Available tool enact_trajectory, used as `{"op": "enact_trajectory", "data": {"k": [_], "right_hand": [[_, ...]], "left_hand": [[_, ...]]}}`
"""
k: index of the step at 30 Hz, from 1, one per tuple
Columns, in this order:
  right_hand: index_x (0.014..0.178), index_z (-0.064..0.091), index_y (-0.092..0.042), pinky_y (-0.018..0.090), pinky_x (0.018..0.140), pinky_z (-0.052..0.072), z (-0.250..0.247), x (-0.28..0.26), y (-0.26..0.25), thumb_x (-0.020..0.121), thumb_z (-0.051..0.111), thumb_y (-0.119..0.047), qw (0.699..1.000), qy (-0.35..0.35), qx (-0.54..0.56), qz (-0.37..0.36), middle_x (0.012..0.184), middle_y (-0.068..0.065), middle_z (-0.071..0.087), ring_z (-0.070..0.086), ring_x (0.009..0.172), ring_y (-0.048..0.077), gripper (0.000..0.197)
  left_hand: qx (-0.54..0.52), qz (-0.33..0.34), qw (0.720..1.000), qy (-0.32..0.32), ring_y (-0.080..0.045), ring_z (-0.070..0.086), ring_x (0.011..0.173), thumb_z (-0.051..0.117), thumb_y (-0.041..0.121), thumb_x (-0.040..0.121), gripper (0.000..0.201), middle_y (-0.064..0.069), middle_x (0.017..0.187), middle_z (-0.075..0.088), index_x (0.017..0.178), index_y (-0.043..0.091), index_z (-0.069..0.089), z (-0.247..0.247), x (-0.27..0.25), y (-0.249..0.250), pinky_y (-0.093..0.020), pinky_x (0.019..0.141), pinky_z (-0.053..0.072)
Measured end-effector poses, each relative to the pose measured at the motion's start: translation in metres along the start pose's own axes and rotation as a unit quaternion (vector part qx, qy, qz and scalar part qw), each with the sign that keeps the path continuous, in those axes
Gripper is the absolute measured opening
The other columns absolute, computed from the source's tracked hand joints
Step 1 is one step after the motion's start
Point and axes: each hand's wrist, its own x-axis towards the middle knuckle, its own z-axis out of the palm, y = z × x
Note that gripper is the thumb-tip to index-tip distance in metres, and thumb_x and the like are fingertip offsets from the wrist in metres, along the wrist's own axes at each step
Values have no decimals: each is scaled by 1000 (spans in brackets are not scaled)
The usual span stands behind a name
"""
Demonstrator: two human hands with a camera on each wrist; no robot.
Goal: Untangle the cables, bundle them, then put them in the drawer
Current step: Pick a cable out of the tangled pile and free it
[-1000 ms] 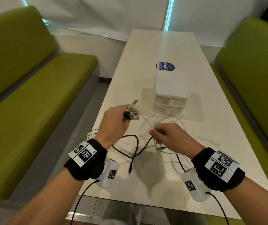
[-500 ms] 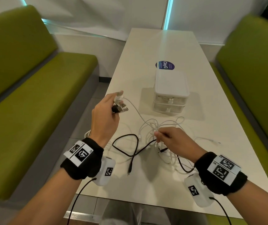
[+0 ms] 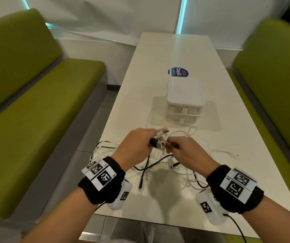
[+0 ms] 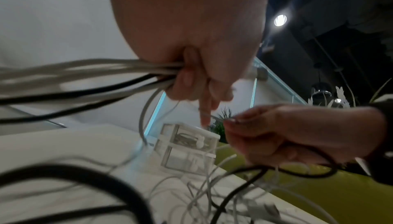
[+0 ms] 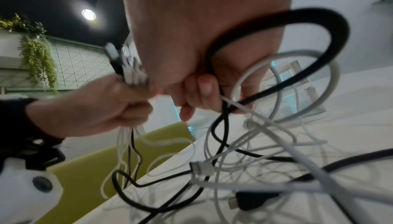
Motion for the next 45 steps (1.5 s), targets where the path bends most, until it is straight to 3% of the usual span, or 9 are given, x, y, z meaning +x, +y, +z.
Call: {"op": "enact_trajectory", "data": {"k": [5, 10, 15, 21, 24, 27, 30, 36, 45], "right_hand": [[71, 61, -22, 20, 51, 34, 0, -3, 5, 99, 49, -41, 999, 3, -31, -22, 56, -5, 55, 51, 52, 8, 36], [65, 57, -10, 24, 56, 39, 3, -3, 8, 100, 43, -47, 1000, 13, -17, 8, 59, 0, 58, 50, 50, 8, 52], [57, 48, -25, 32, 68, 47, 0, -4, 8, 101, 44, -42, 1000, 8, 11, 11, 60, -6, 57, 60, 63, 14, 47], [65, 54, -28, 21, 58, 40, 3, -8, 12, 101, 45, -38, 999, -12, 29, 22, 57, -19, 61, 58, 56, 2, 39], [73, 61, -22, 20, 62, 41, 3, -9, 14, 102, 43, -34, 998, -11, 46, 32, 56, -2, 66, 58, 54, 4, 37], [77, 62, -22, 22, 67, 44, -1, -6, 12, 103, 41, -34, 998, -3, 51, 37, 50, 2, 63, 60, 53, 8, 36], [75, 61, -24, 25, 61, 47, -3, -4, 9, 103, 42, -33, 998, -7, 48, 46, 50, -11, 60, 58, 47, 10, 35], [83, 67, -19, 22, 54, 46, 0, -5, 4, 102, 45, -27, 996, -51, 51, 51, 55, -23, 59, 54, 46, 8, 30], [90, 69, -18, 23, 62, 45, 0, -12, 10, 100, 51, -31, 998, -62, 29, 1, 61, -5, 63, 58, 56, 3, 24]], "left_hand": [[66, -77, 993, -61, -30, 57, 81, 50, -1, 83, 28, -2, 76, 59, 68, 22, 44, 1, 2, 0, -32, 61, 32], [-70, -111, 989, 61, -20, 67, 92, 50, -6, 82, 30, 2, 94, 74, 90, 15, 71, -13, 0, -5, -35, 83, 53], [-187, -174, 941, 221, -13, 64, 99, 44, -10, 83, 43, 1, 93, 71, 63, 25, 58, -36, 3, -11, -20, 83, 46], [-102, -238, 941, 219, -16, 60, 86, 43, -5, 87, 32, -2, 91, 71, 73, 15, 63, -30, 3, -26, -26, 73, 43], [-24, -184, 956, 226, -19, 62, 83, 45, -9, 86, 26, -3, 98, 71, 90, 9, 64, -24, 1, -24, -33, 73, 50], [-35, -50, 984, 166, -5, 64, 95, 48, -18, 79, 64, 2, 117, 67, 131, 18, 57, -14, -3, -10, -26, 92, 52], [-27, 7, 993, 118, -17, 68, 103, 48, -18, 76, 86, 5, 138, 56, 147, 30, 36, -5, -5, -5, -41, 83, 58], [49, 14, 999, 6, -23, 58, 121, 48, -8, 75, 86, 8, 155, 36, 144, 43, 39, 4, -4, 4, -42, 92, 52], [127, -33, 988, -85, -27, 55, 122, 47, 0, 84, 47, 6, 151, 41, 125, 19, 57, 8, -2, 7, -43, 93, 48]]}}
